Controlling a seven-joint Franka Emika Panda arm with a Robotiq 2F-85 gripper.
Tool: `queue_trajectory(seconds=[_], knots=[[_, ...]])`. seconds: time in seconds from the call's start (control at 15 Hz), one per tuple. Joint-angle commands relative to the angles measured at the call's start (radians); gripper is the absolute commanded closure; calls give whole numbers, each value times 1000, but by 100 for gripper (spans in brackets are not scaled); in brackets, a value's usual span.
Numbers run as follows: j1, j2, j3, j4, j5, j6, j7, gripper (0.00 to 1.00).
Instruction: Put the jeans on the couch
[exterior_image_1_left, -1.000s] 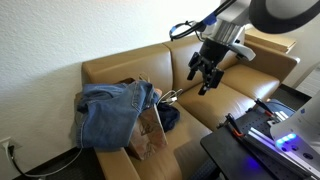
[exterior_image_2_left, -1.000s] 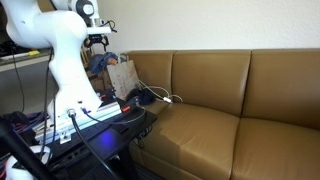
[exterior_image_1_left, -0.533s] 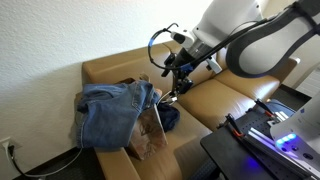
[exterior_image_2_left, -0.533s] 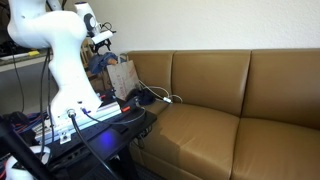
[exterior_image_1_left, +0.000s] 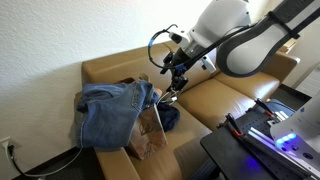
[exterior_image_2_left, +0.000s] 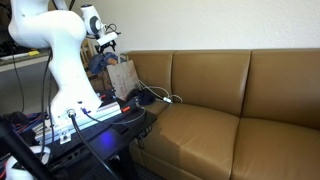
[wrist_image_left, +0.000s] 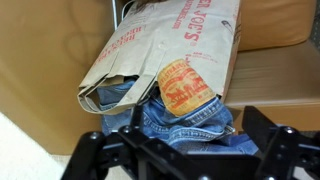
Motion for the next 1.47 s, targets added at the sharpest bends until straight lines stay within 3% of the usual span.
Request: queue_trajectory(seconds=[0.0,0.13,0.27,0.33,0.4,0.47,0.67,0.73,1.0,1.2,1.27,1.4], knots=[[-18,99,82,67,142,-27,-75,0],[-52,121,147,85,200,-9,-134,0],[-42,111,131,76,175,1,-129,0],[-19,91,95,59,141,13,-111,0],[-84,72,119,35,-19,28,12,0],[41,40,-22,19,-3,25,-29,0],[103,17,-167,29,-213,4,63,0],[107,25,-170,42,-238,3,70,0],[50,74,-15,49,-59,52,9,0],[-79,158,238,107,212,56,-93,0],[10,91,123,64,121,37,-32,0],[-35,126,210,84,187,40,-51,0]])
